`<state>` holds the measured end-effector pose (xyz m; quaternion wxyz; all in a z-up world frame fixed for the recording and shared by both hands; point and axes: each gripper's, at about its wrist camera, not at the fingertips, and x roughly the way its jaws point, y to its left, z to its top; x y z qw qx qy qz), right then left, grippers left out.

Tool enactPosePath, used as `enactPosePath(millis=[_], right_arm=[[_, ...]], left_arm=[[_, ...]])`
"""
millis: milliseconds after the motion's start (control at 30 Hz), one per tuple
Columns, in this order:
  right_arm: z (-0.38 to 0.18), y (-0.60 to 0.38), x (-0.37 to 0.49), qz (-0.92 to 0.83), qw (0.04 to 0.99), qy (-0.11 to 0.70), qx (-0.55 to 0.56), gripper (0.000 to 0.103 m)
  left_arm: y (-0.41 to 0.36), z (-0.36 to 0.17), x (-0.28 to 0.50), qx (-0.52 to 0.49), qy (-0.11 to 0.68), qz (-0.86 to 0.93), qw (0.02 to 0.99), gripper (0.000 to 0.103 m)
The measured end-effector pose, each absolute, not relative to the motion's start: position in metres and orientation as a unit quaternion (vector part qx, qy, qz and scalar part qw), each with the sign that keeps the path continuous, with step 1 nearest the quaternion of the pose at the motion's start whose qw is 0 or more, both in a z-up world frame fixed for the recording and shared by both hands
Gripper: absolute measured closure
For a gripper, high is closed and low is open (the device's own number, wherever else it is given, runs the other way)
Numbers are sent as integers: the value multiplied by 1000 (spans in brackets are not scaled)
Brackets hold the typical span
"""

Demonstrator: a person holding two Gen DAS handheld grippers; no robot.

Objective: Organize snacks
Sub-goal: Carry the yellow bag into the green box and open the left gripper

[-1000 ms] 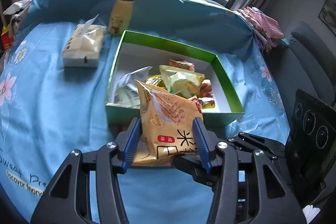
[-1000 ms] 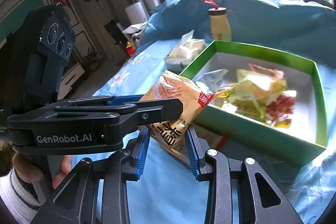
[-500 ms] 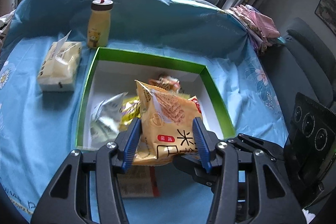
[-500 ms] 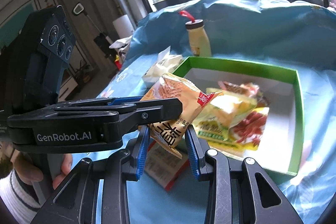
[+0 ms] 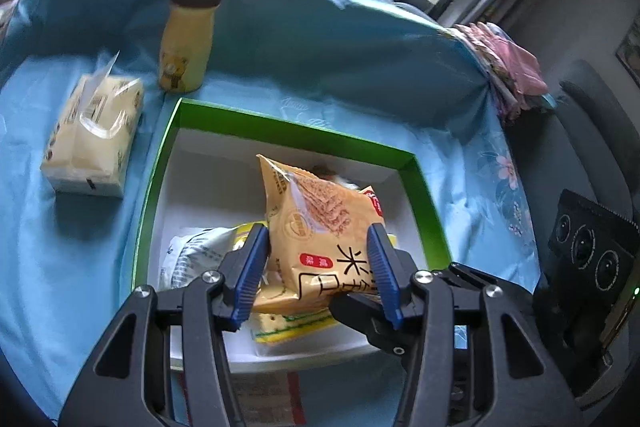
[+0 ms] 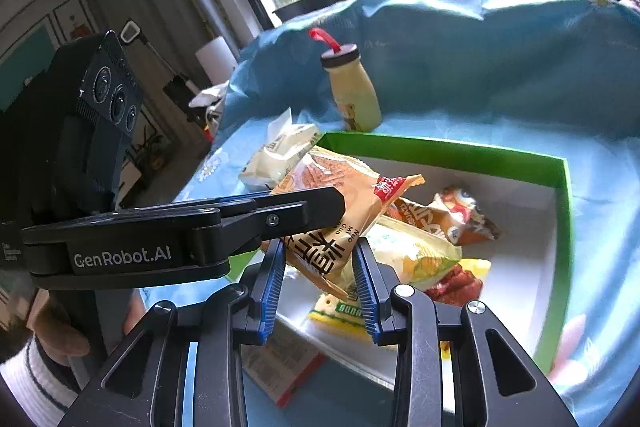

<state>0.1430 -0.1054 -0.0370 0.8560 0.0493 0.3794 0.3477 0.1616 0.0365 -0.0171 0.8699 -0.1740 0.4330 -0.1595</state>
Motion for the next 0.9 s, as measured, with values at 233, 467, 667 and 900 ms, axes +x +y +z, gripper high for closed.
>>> enactPosePath(millis=[233, 467, 667, 900], right_arm=[[-56, -89, 156, 334, 854, 399, 23, 66], [-58, -83, 160, 329, 853, 405, 6, 66], [-59, -83, 161, 326, 854, 406, 7, 66], [-57, -81, 160, 314, 859, 405, -1, 66]], left_arm=[[50, -41, 172, -202, 448, -146, 859, 52], [53, -44, 173, -204, 447, -141, 860, 52], [49, -43, 173, -187, 446, -133, 865, 51], [49, -41, 171, -165, 448, -116, 871, 32]])
